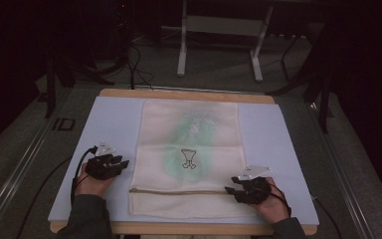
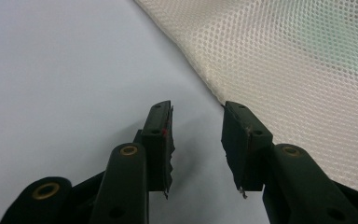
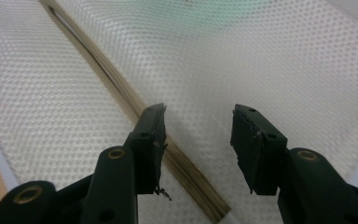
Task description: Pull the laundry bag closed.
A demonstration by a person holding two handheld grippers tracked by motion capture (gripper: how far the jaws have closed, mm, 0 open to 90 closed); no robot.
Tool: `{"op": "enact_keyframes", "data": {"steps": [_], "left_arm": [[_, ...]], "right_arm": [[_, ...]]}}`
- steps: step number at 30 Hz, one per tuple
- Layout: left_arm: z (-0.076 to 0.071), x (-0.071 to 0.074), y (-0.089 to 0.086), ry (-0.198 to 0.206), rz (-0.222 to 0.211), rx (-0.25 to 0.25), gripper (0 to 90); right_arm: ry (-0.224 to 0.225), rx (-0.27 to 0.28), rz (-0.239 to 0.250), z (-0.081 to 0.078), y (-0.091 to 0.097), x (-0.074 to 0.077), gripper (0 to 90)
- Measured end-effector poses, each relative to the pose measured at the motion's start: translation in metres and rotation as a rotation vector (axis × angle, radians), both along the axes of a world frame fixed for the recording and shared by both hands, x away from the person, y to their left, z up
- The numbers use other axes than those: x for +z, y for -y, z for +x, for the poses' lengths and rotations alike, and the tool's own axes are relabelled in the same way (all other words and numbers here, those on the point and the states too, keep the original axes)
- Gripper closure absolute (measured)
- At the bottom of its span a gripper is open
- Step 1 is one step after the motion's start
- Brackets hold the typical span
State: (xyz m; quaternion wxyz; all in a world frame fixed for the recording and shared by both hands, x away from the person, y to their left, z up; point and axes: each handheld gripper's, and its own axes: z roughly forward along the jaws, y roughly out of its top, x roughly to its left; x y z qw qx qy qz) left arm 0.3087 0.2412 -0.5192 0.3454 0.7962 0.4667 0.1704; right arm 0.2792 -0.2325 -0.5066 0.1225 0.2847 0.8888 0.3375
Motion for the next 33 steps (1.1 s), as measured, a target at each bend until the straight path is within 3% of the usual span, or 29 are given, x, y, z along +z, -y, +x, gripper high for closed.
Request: {"op": "enact_keyframes", "data": {"steps": [23,33], "left_arm": [[-0.001,0.002,0.002,-0.003,-0.008,-0.018,62.7],[-0.001,0.002,0.003,-0.007,-0.02,-0.031,63.5]], "right_arm": [[0.005,0.105,0.021,-0.007,-0.032,0.006,54.3],[-0.004,0.158,-0.001,-0.006,-0.05,0.003,54.4]]}}
